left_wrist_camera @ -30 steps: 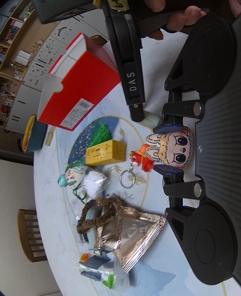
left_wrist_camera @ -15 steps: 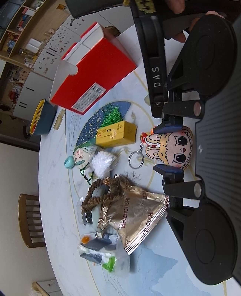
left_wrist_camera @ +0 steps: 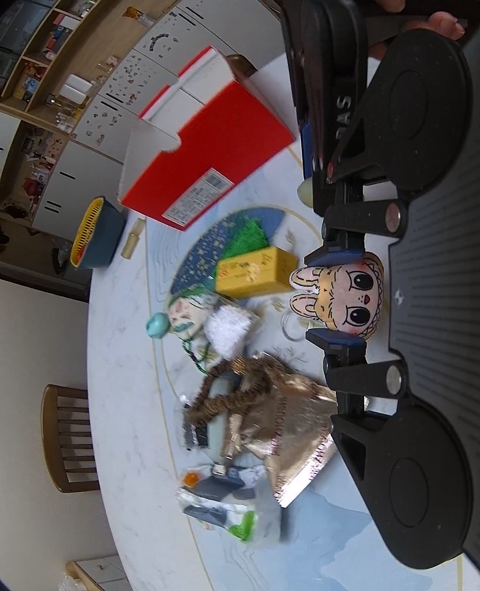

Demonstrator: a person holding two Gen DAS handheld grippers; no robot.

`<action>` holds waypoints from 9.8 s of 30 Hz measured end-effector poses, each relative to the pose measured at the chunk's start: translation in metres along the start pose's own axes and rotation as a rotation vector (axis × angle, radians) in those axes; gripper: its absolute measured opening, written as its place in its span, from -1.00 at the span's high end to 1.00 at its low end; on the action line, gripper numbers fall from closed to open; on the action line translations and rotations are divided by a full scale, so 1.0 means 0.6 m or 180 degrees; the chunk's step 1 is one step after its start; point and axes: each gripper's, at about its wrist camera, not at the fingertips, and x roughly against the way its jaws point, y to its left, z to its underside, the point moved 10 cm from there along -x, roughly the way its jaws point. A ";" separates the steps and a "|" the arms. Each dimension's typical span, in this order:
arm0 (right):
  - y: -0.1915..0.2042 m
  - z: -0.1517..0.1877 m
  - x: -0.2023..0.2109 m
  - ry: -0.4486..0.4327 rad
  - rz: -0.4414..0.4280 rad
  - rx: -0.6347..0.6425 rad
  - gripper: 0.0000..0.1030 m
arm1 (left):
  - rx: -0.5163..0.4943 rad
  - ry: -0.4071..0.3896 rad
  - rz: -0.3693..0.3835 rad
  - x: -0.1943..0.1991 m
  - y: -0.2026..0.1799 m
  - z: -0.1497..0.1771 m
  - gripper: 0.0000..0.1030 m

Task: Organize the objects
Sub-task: 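Close right tool on the pale green oval bar and lift it, then carry the rabbit charm in left tool while right tool carries the green bar into the shoebox, then open left tool to drop the rabbit charm while right tool releases the green bar in the box, then withdraw both tools from the shoebox back over the table items, then close left tool on the gold ZHOUSHI foil bag while right tool grasps the yellow box, then carry the foil bag in left tool while right tool carries the yellow box to the shoebox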

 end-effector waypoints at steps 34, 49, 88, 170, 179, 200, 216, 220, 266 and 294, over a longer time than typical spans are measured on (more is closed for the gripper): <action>-0.401 -0.212 0.158 -0.0537 -0.0132 0.0079 0.61 | -0.0449 -0.0211 -0.0041 -0.114 -0.386 -0.269 0.33; -0.476 -0.215 0.072 -0.0103 -0.0082 0.0499 0.61 | -0.0516 0.0366 -0.0136 -0.320 -0.486 -0.294 0.33; -0.481 -0.217 -0.029 0.0430 -0.0089 0.0854 0.42 | -0.0521 0.0918 -0.0412 -0.479 -0.468 -0.261 -0.13; -0.009 -0.113 0.141 -0.0810 -0.0241 0.0397 -0.77 | -0.0050 -0.0685 -0.0519 0.117 0.031 -0.146 -1.00; 0.018 -0.108 0.108 -0.0721 -0.0168 0.0430 -0.77 | 0.0044 -0.0736 -0.0713 0.120 0.095 -0.111 -1.00; 0.042 -0.099 -0.028 -0.0334 0.0062 0.0441 -0.76 | 0.0059 -0.0286 -0.0581 -0.003 0.135 -0.009 -1.00; 0.043 -0.105 -0.112 -0.0101 0.0210 0.0444 -0.47 | 0.0284 -0.0066 -0.0584 -0.064 0.165 0.006 -1.00; 0.047 -0.104 -0.124 -0.0061 0.0197 0.0465 -0.35 | 0.0281 -0.0090 -0.0576 -0.066 0.161 0.003 -0.98; 0.016 -0.069 0.044 -0.0230 -0.0270 0.0364 0.45 | 0.0284 -0.0102 -0.0328 0.074 0.065 -0.006 0.00; -0.233 -0.180 0.189 -0.0709 -0.0180 0.0229 0.44 | -0.0237 -0.0315 -0.0038 0.037 -0.245 -0.183 0.00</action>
